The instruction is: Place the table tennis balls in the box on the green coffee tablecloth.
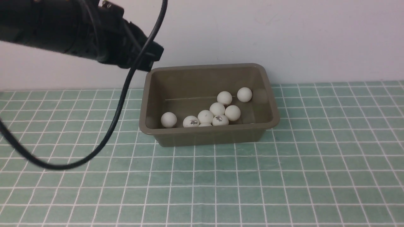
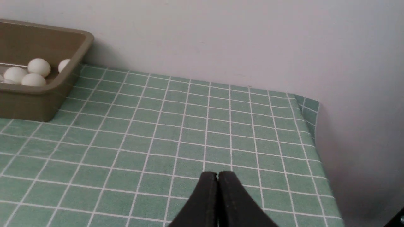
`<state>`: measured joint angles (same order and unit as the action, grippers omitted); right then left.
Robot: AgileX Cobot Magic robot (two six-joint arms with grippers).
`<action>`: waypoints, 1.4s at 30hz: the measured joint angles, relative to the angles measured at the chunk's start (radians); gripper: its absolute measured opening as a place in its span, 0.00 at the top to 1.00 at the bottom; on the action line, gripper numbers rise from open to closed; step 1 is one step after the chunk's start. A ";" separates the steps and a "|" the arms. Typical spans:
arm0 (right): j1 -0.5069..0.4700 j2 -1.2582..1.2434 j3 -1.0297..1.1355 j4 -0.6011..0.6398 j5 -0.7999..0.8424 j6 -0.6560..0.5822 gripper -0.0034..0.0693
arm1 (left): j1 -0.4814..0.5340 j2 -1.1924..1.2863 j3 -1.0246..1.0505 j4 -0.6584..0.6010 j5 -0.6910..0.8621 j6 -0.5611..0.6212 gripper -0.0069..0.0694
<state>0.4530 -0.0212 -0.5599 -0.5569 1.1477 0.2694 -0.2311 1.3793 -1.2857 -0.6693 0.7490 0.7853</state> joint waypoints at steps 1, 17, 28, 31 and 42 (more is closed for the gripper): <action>0.000 0.000 0.000 -0.001 0.000 0.000 0.98 | 0.000 -0.021 0.020 -0.001 -0.009 0.000 0.91; 0.000 0.000 0.000 -0.012 0.000 0.000 0.98 | 0.000 -0.474 0.404 -0.109 -0.185 0.040 0.91; 0.000 0.000 0.000 -0.013 0.000 0.000 0.98 | 0.000 -0.806 0.546 -0.307 -0.232 0.063 0.91; 0.000 0.000 0.000 -0.013 0.000 0.000 0.98 | 0.000 -0.847 0.546 -0.284 -0.231 0.116 0.91; 0.000 0.000 0.001 -0.013 0.000 0.000 0.98 | 0.138 -0.902 0.550 0.192 -0.208 0.254 0.91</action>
<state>0.4530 -0.0212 -0.5592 -0.5701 1.1477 0.2694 -0.0935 0.4776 -0.7358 -0.4777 0.5414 1.0397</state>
